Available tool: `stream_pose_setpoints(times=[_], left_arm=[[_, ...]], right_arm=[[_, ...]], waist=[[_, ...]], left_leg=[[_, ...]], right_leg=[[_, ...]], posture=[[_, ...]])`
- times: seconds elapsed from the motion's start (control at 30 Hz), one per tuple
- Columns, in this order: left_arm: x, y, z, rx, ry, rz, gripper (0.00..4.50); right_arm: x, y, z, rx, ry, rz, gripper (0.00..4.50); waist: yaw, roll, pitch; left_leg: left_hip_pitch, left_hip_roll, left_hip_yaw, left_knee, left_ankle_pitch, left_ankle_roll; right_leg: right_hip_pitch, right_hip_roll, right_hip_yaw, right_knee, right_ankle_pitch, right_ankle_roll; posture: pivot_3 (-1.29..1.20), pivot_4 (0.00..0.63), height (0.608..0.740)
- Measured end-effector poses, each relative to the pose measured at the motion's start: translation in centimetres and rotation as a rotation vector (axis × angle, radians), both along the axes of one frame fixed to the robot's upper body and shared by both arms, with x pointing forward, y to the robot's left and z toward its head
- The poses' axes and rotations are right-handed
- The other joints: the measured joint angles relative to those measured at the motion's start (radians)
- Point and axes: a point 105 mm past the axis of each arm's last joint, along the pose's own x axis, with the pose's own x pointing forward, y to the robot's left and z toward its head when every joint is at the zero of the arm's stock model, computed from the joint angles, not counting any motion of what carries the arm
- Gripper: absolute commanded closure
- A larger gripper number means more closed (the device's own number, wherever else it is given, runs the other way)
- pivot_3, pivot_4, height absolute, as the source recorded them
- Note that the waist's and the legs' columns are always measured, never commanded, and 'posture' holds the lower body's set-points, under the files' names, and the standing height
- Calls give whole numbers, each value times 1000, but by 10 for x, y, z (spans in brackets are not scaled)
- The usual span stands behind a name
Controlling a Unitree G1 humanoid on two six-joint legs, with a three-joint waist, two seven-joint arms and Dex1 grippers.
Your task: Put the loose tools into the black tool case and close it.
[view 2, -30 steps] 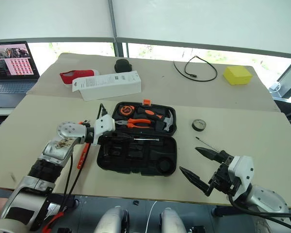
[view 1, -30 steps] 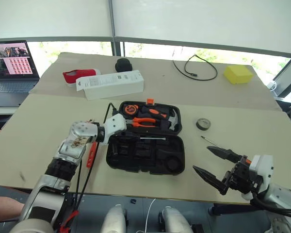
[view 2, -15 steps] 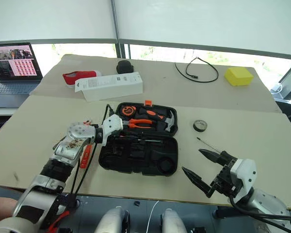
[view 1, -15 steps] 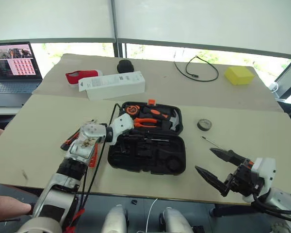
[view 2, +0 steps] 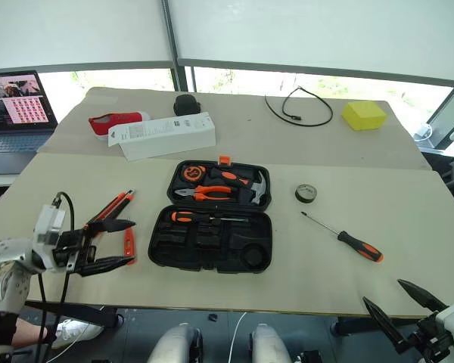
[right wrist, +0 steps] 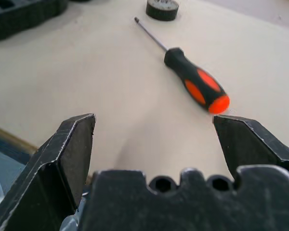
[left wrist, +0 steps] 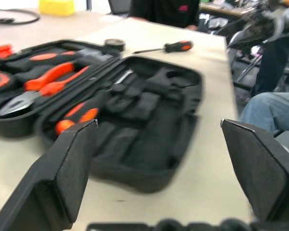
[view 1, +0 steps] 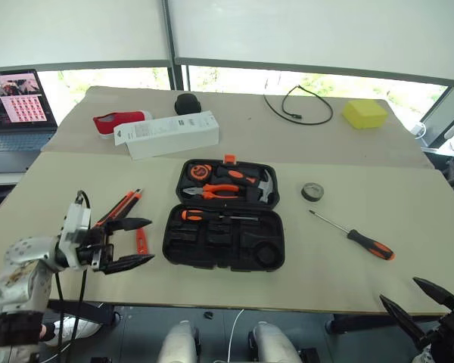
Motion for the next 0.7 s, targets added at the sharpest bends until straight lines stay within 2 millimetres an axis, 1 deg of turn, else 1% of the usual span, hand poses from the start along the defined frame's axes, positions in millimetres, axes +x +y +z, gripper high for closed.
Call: stream_pose_setpoints(times=[0.07, 0.1, 0.2, 0.27, 0.4, 0.5, 0.6, 0.63, 0.7], left_arm=[[-13, -11, -5, -46, -2, -25, 74], [-16, -17, -6, -71, -9, -23, 74], [-16, -25, 2, -97, -46, -15, 74], [-16, -28, 8, -101, -72, -6, 74], [-18, -30, 10, -114, -87, 11, 74], [-20, -31, 8, -114, -80, 18, 74], [-23, -34, 5, -101, -65, -16, 74], [-22, -36, 5, -96, -66, -39, 74], [-14, -42, 12, -93, -103, -73, 0]], right_arm=[[7, -5, 3, -17, -14, -1, 0], [13, -7, 8, -34, -16, 18, 0], [31, -10, 25, -92, -1, 92, 0], [50, -9, 36, -153, 48, 172, 0], [92, -13, 47, -222, 139, 218, 0], [113, -13, 37, -236, 253, 236, 0], [123, -13, 20, -250, 353, 254, 0], [128, -14, 16, -259, 377, 256, 0], [140, -15, 11, -278, 406, 253, 511]], waist=[[-2, 1, -1], [-3, 2, -1], [-4, 2, -1], [-5, 3, -1], [-7, 2, -1], [-1, 2, -1], [7, 2, -1], [8, 2, 0], [9, 3, 0]], left_leg=[[1, -1, 0, 0, 0, 0], [0, -2, 1, 0, 0, 0], [1, -2, 1, 0, 0, 0], [2, -2, 1, 0, 0, 0], [1, -2, 1, 0, 0, 0], [0, -2, 0, -2, 0, 1], [-1, -2, 1, -2, 0, 0], [-1, -2, 1, -2, 0, 1], [-1, -2, 1, -2, 0, 1]], right_leg=[[0, -2, 0, 1, 0, -1], [0, -3, 1, 1, 0, 0], [0, -1, 1, 1, 1, 0], [1, -1, 2, 1, 2, 3], [0, 2, 3, 0, 4, 6], [-1, 3, 2, 0, 4, 5], [-1, 3, 2, -1, 3, 6], [-1, 3, 2, -1, 4, 6], [-2, 3, 2, -1, 4, 6]], posture=[[0, 150, 740], [0, 150, 740], [0, 150, 740], [0, 150, 740], [0, 150, 740], [0, 150, 740], [0, 150, 740], [0, 150, 740], [0, 150, 740]])
